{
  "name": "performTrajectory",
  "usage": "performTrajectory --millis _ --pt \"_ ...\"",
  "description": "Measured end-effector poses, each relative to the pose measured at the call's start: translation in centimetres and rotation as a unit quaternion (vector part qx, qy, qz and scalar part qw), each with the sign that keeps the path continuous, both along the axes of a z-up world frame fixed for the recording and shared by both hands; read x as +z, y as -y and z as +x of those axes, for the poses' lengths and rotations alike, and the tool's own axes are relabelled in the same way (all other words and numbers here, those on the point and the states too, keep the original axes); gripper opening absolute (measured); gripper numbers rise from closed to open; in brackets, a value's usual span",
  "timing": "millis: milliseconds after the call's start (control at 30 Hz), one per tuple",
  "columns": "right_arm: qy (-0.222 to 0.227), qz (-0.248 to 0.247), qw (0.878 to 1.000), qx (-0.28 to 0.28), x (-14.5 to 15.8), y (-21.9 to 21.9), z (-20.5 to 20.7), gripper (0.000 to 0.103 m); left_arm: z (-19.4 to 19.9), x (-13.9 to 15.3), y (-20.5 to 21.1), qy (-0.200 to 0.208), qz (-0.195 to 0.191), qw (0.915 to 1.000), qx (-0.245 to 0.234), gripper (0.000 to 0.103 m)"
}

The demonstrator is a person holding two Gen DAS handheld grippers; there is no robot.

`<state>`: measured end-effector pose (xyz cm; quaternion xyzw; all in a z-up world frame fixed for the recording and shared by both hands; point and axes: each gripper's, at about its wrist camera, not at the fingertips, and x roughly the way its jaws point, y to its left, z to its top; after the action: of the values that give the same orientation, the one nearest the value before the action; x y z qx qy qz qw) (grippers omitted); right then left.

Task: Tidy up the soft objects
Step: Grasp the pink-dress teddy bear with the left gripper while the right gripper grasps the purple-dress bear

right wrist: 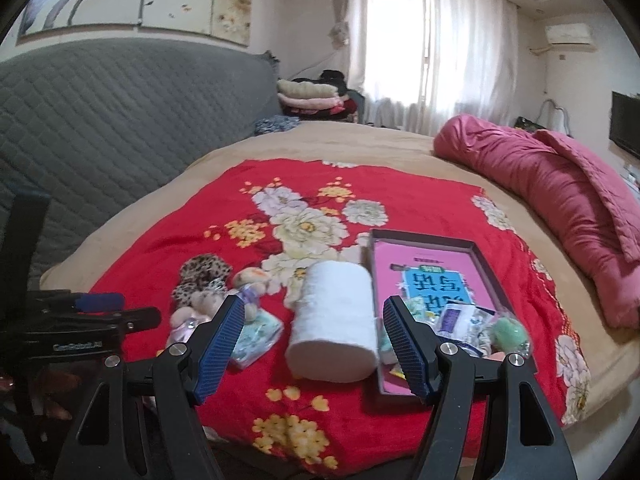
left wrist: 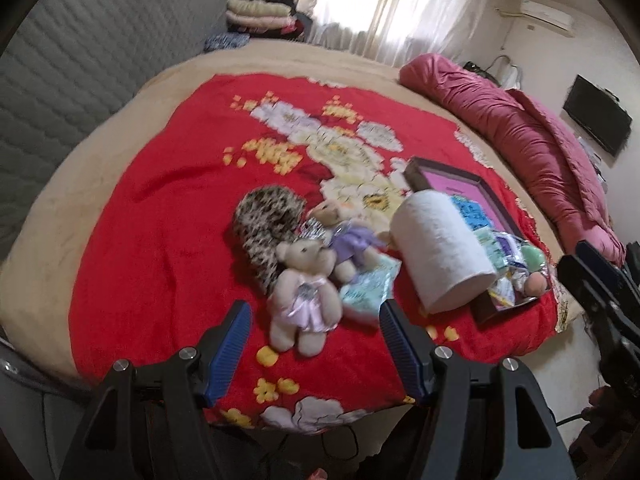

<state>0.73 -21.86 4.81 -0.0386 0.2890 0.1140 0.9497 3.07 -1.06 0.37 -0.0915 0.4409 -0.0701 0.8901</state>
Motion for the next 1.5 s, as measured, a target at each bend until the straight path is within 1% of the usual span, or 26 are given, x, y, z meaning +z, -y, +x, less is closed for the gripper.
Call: performTrajectory --millis 100,333,567,633,867,1033,1167,1267,1400,1500 --pt "-0.005 -0.009 1.0 0.013 -0.3 -0.8 0.0 0.073 0.4 -1.2 -0.4 -0.018 -0.005 0.9998 0.006 0.066" --pt "-0.024 -0.024 0.999 0.04 -1.9 -2.4 0.2 0.073 1.2 -3.9 -0.4 -0.057 -0.02 0.9982 0.002 0.066" --pt "-0.04 -0.026 0.998 0.051 -3.2 -3.1 0.9 0.073 2.8 -6.4 -0.3 -0.088 -0.032 0.9956 0.002 0.066" --pt "-0.045 -0.026 0.997 0.053 -3.6 -3.3 1.2 0.073 3.3 -6.9 -0.2 -0.093 -0.026 0.9953 0.006 0.066" --pt "-0.057 -0.034 0.996 0.057 -4.8 -3.7 2.4 0.074 5.1 -9.0 0.2 -0.118 -0.03 0.9925 0.008 0.066" --pt "-0.063 -0.049 0.994 0.07 -5.6 -4.7 3.4 0.074 5.7 -9.8 0.6 -0.12 -0.025 0.9924 0.002 0.066" --pt "-0.072 -0.061 0.992 0.085 -6.3 -5.4 4.2 0.074 6.1 -10.1 0.3 -0.118 -0.036 0.9923 0.0 0.066" --pt "-0.08 -0.073 0.989 0.102 -6.9 -6.1 4.8 0.074 6.3 -10.2 0.2 -0.116 -0.038 0.9925 -0.005 0.06" --pt "-0.092 -0.094 0.984 0.123 -7.7 -7.0 5.6 0.074 6.3 -10.3 0.0 -0.114 -0.029 0.993 -0.013 0.044" --pt "-0.095 -0.097 0.983 0.124 -7.8 -7.4 6.5 0.074 6.3 -10.4 -1.1 -0.116 -0.05 0.992 -0.008 0.035"
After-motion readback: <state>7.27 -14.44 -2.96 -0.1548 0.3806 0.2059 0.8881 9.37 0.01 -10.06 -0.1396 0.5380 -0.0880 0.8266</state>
